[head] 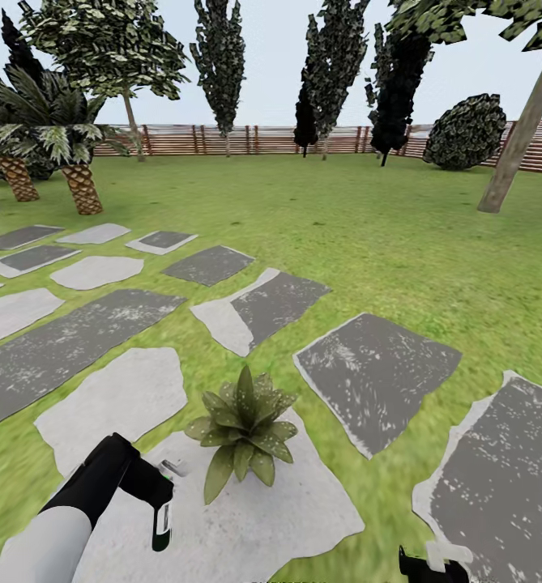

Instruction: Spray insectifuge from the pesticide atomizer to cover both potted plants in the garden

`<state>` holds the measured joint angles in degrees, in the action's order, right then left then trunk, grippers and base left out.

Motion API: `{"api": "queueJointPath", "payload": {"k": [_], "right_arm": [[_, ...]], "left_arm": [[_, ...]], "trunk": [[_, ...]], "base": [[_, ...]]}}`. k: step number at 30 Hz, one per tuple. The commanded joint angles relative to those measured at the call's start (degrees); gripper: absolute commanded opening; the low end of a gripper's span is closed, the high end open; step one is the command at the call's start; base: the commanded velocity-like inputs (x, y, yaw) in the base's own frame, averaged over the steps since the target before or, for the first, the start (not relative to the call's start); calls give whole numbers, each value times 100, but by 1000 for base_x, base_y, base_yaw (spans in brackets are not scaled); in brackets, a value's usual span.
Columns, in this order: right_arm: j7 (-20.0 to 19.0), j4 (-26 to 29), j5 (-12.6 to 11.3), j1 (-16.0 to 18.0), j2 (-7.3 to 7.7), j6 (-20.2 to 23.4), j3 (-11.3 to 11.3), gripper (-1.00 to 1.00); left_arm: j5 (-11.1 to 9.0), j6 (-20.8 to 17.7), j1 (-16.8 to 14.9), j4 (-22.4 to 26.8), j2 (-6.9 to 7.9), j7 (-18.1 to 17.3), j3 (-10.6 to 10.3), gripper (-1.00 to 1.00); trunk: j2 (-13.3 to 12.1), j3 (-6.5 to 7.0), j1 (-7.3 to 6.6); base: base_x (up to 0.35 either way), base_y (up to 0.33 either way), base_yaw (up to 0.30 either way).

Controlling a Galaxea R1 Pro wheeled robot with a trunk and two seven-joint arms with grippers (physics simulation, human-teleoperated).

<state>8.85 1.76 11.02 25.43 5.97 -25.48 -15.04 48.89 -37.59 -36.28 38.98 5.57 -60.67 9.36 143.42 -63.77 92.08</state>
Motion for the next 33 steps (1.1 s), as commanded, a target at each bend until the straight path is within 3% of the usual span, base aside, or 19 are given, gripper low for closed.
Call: {"api": "queueJointPath", "payload": {"k": [1,7,16,28,33], "right_arm": [[29,-9,59,6,0,-19,-35,100],[29,-9,64,6,7,-17,-35,100],[29,-9,59,5,2,-17,-35,100],[29,-9,58,4,0,-10,-35,100],[29,-9,58,5,0,-11,-35,100]], "left_arm": [[36,-39,-1,1,-4,-41,17,-100],[40,-39,-1,-4,-12,-41,13,-100],[3,-38,-1,-4,-11,-26,19,-100],[23,-46,-4,4,-4,-6,48,-100],[42,-47,-1,1,-4,-1,38,-100]], "trunk": [[2,-1,-2],[2,8,-2],[2,11,-2],[2,48,-2],[2,55,-2]], "base": [[-142,284,-199],[-226,180,-74],[-14,9,-19],[0,7,-260],[0,253,-183]]}}
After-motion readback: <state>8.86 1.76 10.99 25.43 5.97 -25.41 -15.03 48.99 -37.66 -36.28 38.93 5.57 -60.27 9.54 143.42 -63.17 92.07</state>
